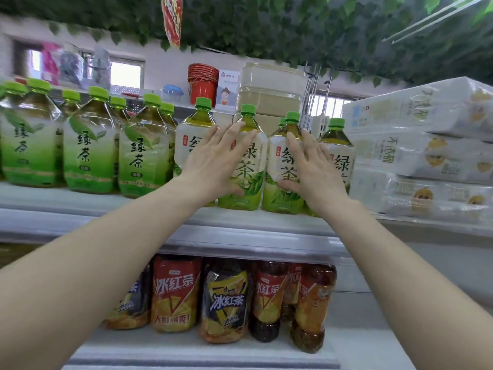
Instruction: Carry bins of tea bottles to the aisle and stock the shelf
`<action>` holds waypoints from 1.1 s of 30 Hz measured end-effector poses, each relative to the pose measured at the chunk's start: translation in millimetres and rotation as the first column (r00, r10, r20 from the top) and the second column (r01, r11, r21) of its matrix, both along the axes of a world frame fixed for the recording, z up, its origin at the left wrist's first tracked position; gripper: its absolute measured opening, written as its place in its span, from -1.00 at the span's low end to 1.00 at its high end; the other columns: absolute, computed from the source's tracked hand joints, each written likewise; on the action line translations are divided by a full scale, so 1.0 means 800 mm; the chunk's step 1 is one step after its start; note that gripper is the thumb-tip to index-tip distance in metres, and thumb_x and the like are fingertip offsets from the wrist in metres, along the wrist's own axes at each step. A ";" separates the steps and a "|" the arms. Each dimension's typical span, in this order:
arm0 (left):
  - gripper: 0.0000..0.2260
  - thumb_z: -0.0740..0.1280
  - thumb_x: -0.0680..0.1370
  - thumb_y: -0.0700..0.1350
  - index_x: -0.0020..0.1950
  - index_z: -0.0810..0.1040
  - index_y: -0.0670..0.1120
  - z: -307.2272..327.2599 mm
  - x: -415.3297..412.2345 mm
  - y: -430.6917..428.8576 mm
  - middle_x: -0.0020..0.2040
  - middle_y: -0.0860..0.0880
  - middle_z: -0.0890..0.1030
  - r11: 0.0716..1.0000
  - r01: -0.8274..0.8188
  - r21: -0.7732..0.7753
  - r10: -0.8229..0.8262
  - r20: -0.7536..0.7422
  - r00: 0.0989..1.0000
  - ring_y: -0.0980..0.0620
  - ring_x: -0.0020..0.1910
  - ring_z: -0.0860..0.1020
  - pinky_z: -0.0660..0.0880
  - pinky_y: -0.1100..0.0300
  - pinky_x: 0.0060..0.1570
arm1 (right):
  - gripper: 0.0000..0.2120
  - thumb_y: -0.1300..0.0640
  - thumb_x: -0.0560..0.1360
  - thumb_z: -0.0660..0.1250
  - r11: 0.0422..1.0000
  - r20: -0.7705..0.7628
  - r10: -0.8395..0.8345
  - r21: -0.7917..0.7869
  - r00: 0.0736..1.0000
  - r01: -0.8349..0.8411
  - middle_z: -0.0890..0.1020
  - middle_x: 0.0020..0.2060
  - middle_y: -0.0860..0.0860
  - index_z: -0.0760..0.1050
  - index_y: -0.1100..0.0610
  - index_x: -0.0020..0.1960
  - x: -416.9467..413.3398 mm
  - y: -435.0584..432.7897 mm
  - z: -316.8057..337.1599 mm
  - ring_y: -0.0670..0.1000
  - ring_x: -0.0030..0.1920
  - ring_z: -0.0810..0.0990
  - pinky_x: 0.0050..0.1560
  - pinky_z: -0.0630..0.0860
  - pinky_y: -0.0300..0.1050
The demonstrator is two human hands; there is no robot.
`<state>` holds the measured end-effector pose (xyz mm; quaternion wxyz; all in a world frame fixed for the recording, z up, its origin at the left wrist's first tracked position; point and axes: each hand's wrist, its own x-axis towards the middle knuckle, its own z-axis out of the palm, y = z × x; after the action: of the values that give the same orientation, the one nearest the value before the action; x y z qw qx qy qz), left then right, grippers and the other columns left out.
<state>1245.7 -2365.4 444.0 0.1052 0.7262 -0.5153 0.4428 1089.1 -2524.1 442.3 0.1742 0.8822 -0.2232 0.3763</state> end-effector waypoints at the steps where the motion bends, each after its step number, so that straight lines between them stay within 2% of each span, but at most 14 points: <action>1: 0.13 0.55 0.29 0.29 0.63 -0.06 -0.01 -0.001 0.000 0.000 0.62 -0.12 -0.02 1.000 0.006 0.002 -0.006 0.002 1.000 -0.15 0.59 0.03 -0.10 -0.05 0.57 | -0.04 -0.23 0.48 0.36 1.000 0.002 0.003 0.003 1.000 -0.003 -0.11 0.61 0.11 -0.17 -0.01 0.62 0.000 0.000 0.000 0.13 0.60 -0.08 0.58 -0.09 0.07; 6: 0.16 0.51 0.30 0.34 0.63 -0.12 -0.04 -0.006 0.010 0.023 0.63 -0.11 -0.10 1.000 -0.001 -0.015 0.001 -0.026 1.000 -0.10 0.61 -0.09 -0.15 -0.01 0.56 | -0.02 -0.27 0.47 0.33 0.999 -0.032 -0.028 -0.033 0.999 0.027 -0.13 0.61 0.13 -0.20 0.01 0.62 -0.002 0.006 0.003 0.13 0.60 -0.12 0.57 -0.12 0.06; 11: 0.23 0.46 0.28 0.40 0.62 -0.25 -0.05 -0.013 0.036 0.060 0.61 -0.11 -0.30 0.990 -0.140 0.034 0.142 -0.058 0.988 -0.12 0.59 -0.26 -0.18 -0.06 0.56 | 0.03 -0.28 0.44 0.37 0.972 -0.140 0.094 -0.200 0.986 -0.121 -0.12 0.61 0.11 -0.20 0.03 0.62 0.025 0.039 0.009 0.11 0.60 -0.13 0.58 -0.14 0.06; 13: 0.24 0.47 0.28 0.38 0.61 -0.31 -0.01 -0.015 0.041 0.064 0.60 -0.09 -0.35 0.985 -0.165 0.059 0.169 -0.072 0.983 -0.16 0.57 -0.31 -0.13 -0.12 0.53 | 0.05 -0.29 0.44 0.37 0.964 -0.178 0.084 -0.235 0.980 -0.125 -0.15 0.61 0.12 -0.24 0.02 0.61 0.041 0.047 0.013 0.12 0.60 -0.15 0.57 -0.17 0.05; 19: 0.23 0.50 0.30 0.32 0.60 -0.35 0.01 -0.015 0.048 0.059 0.58 -0.03 -0.39 0.985 -0.153 0.076 0.162 -0.136 0.977 -0.17 0.56 -0.34 0.23 -0.21 0.47 | 0.09 -0.27 0.41 0.41 0.964 -0.196 0.056 -0.245 0.979 -0.105 -0.18 0.60 0.15 -0.25 0.03 0.62 0.057 0.046 0.013 0.17 0.60 -0.12 0.55 -0.16 0.09; 21: 0.23 0.49 0.31 0.32 0.60 -0.34 0.01 -0.015 0.049 0.060 0.58 -0.04 -0.39 0.984 -0.159 0.077 0.168 -0.125 0.978 -0.18 0.56 -0.33 0.23 -0.20 0.47 | 0.09 -0.26 0.41 0.42 0.960 -0.189 0.062 -0.256 0.980 -0.110 -0.17 0.60 0.15 -0.24 0.03 0.62 0.057 0.046 0.012 0.17 0.60 -0.11 0.54 -0.17 0.07; 23: 0.22 0.48 0.32 0.33 0.60 -0.35 -0.01 -0.016 0.052 0.060 0.58 -0.05 -0.38 0.981 -0.169 0.094 0.179 -0.112 0.977 -0.18 0.56 -0.33 0.14 -0.16 0.49 | 0.09 -0.26 0.41 0.41 0.963 -0.190 0.067 -0.246 0.979 -0.113 -0.18 0.60 0.14 -0.25 0.02 0.62 0.056 0.045 0.011 0.17 0.60 -0.12 0.54 -0.19 0.05; 26: 0.16 0.45 0.35 0.34 0.61 -0.29 -0.04 -0.017 0.050 0.067 0.61 -0.09 -0.31 0.979 -0.179 0.094 0.185 -0.050 0.982 -0.16 0.58 -0.27 0.05 -0.13 0.55 | 0.09 -0.26 0.41 0.41 0.965 -0.196 0.056 -0.241 0.979 -0.103 -0.18 0.60 0.13 -0.26 0.02 0.62 0.053 0.051 0.012 0.15 0.60 -0.12 0.54 -0.18 0.04; 29: -0.01 0.42 0.47 0.22 0.63 -0.13 -0.12 -0.017 0.050 0.086 0.64 -0.10 -0.12 0.993 -0.099 0.058 0.101 -0.033 0.994 -0.12 0.61 -0.11 0.03 -0.03 0.56 | 0.01 -0.22 0.46 0.38 0.974 -0.195 0.046 -0.208 0.980 -0.087 -0.13 0.60 0.15 -0.20 0.04 0.62 0.048 0.067 0.015 0.16 0.60 -0.08 0.56 -0.08 0.09; 31: -0.18 0.38 0.54 0.14 0.62 0.04 -0.16 -0.016 0.050 0.107 0.62 -0.12 0.09 0.999 -0.025 0.023 0.025 -0.007 1.000 -0.11 0.59 0.06 0.07 0.04 0.53 | -0.07 -0.19 0.50 0.36 0.977 -0.205 0.034 -0.198 0.978 -0.076 -0.03 0.60 0.18 -0.12 0.07 0.62 0.044 0.082 0.020 0.17 0.59 -0.01 0.57 0.00 0.10; 33: -0.31 0.34 0.57 0.12 0.58 0.20 -0.16 -0.019 0.050 0.135 0.55 -0.13 0.29 1.000 0.014 0.004 -0.014 0.003 1.000 -0.11 0.53 0.23 0.21 0.06 0.47 | -0.15 -0.15 0.53 0.35 0.970 -0.211 0.017 -0.235 0.977 -0.067 0.13 0.56 0.19 -0.02 0.12 0.61 0.042 0.108 0.019 0.18 0.57 0.10 0.55 0.08 0.09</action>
<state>1286.0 -2257.6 428.8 0.1062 0.7222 -0.5212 0.4421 1122.7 -2437.7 457.3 0.2939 0.8935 -0.1378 0.3103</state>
